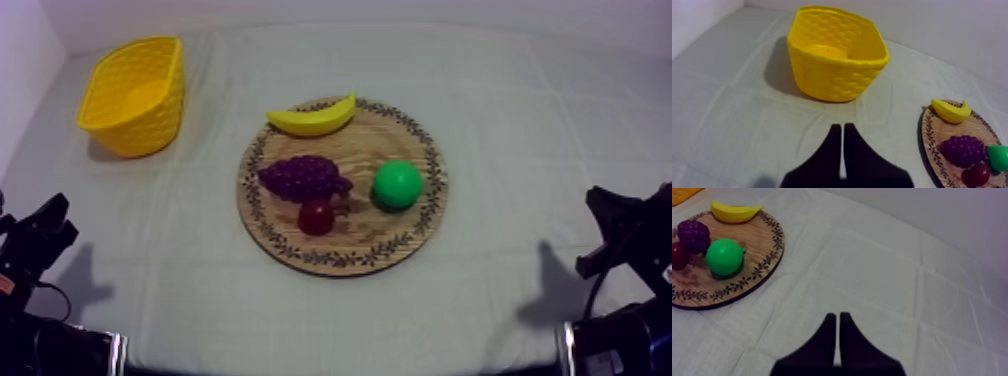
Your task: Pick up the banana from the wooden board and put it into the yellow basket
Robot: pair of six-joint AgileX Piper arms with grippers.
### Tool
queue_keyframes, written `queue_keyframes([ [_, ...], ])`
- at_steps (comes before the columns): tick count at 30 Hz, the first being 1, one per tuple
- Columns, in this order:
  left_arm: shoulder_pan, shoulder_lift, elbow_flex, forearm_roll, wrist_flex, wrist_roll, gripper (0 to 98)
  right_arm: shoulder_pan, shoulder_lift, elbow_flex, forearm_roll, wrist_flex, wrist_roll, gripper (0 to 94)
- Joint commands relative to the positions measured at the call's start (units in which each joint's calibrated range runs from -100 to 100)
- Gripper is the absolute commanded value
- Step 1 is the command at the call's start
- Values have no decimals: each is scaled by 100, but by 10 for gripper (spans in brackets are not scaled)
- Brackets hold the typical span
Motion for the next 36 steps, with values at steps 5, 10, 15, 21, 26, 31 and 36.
queue_keyframes([
  [5, 5, -3, 3, 5, -13, 231, 26, 0, -4, -3, -2, 7, 1, 5],
  [10, -39, 224, -21, 216, -577, -5, 19, 0, -4, -3, -2, 7, 1, 5],
  [15, 143, 1071, -865, 273, -1202, -271, 15, 0, -4, -3, -2, 7, 1, 5],
  [21, 579, 2923, -3134, 274, -1494, -760, 11, 0, -4, -3, -2, 7, 1, 5],
  [26, 881, 4074, -4843, 229, -1392, -1073, 4, 0, -4, -3, -2, 7, 1, 5],
  [31, 1225, 5138, -6223, 177, -1089, -1489, 1, 0, -4, -3, -2, 7, 1, 5],
  [36, 1567, 6025, -6921, 81, -1193, -1848, 1, 0, -4, -3, -2, 7, 1, 5],
])
